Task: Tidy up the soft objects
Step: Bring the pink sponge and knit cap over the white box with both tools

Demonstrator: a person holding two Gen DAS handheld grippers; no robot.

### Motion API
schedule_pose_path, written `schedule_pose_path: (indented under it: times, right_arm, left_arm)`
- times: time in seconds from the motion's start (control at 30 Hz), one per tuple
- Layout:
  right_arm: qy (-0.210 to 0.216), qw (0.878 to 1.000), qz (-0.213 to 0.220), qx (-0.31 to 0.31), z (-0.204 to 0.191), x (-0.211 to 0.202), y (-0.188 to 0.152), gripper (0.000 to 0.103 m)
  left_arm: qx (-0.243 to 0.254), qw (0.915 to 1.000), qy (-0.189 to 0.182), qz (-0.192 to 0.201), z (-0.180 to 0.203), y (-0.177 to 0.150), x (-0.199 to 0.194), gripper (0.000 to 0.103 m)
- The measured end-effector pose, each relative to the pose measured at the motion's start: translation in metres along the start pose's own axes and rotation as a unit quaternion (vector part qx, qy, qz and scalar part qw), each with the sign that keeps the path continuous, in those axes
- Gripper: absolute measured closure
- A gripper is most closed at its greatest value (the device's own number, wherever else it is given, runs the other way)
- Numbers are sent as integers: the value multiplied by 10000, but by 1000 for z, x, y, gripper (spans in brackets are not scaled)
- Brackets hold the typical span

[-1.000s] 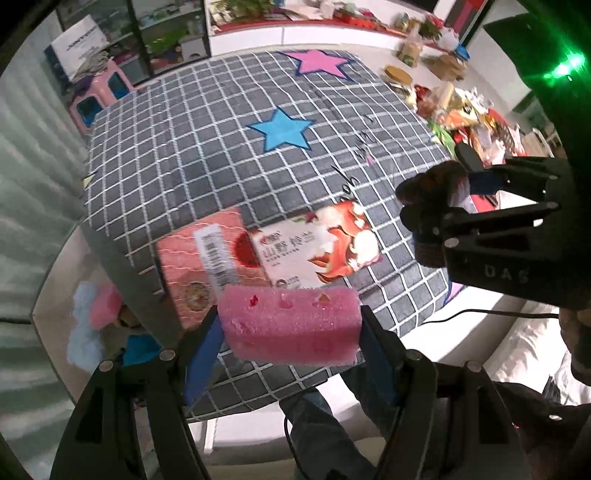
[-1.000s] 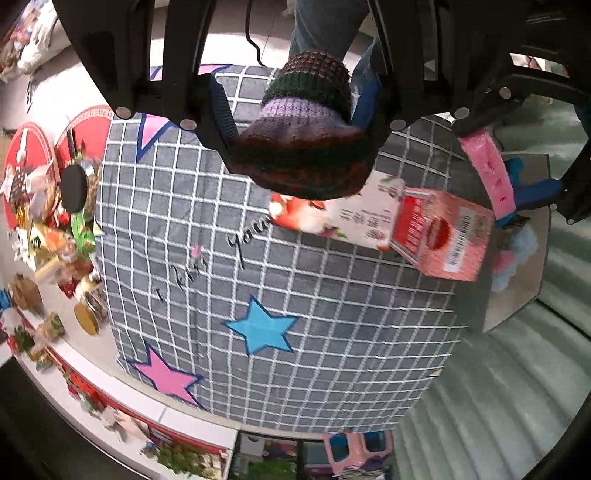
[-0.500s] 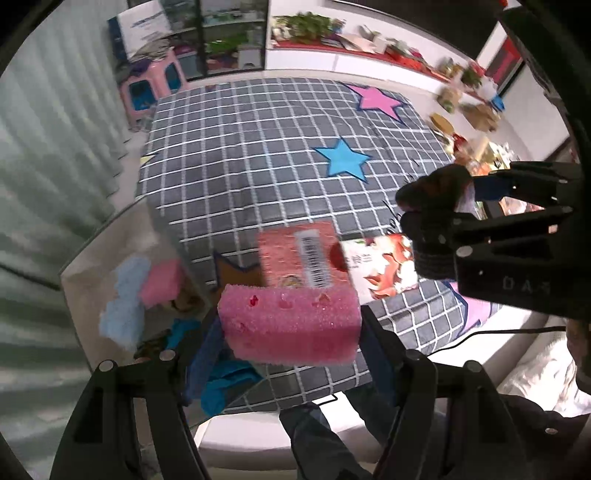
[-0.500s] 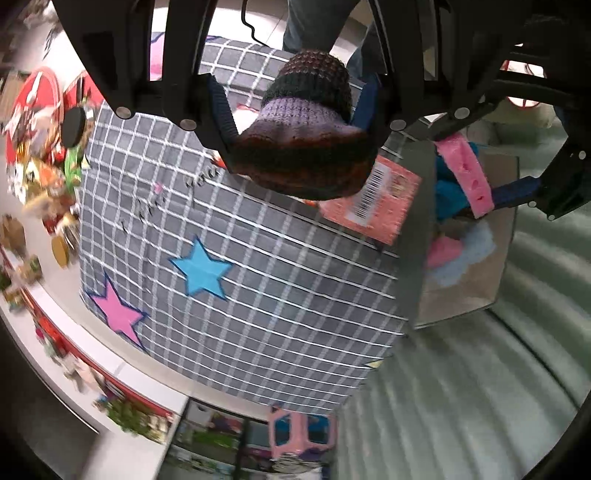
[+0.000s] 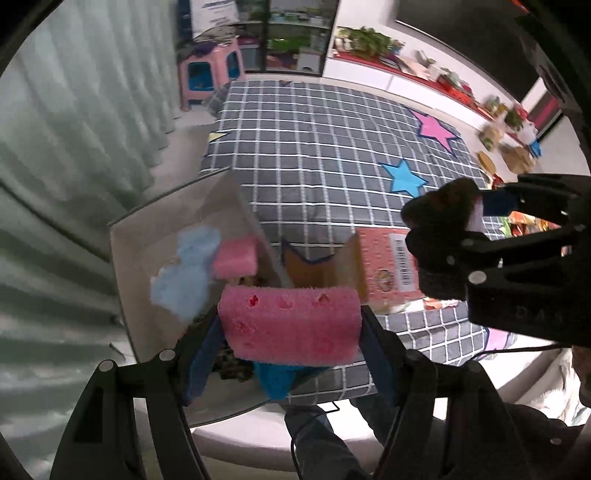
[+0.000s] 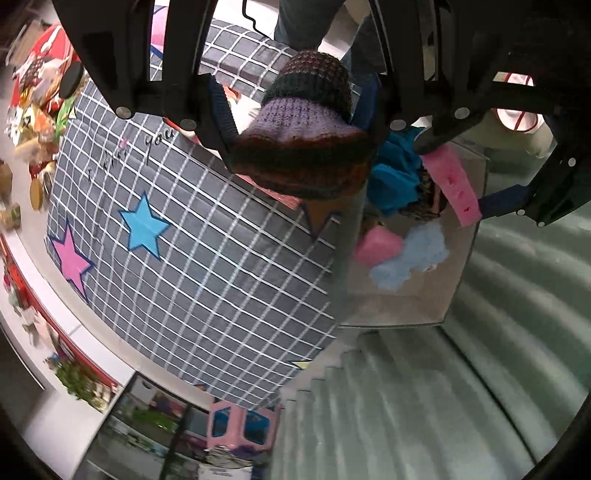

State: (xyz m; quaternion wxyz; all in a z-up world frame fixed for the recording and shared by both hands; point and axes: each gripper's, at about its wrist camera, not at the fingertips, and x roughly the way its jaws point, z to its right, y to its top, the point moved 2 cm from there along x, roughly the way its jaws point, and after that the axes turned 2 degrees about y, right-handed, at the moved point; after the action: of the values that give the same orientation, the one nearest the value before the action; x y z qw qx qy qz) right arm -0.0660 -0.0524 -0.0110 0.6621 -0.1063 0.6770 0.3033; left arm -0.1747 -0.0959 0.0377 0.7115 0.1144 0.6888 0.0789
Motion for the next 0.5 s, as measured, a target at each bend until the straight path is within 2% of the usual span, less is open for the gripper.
schedule_pose_path:
  times: [0.5]
  right_arm:
    - [137,9989,-174,-421,-38,21,24,46]
  left_arm:
    - [-466,9986,202,-143,-46,-5,14,29]
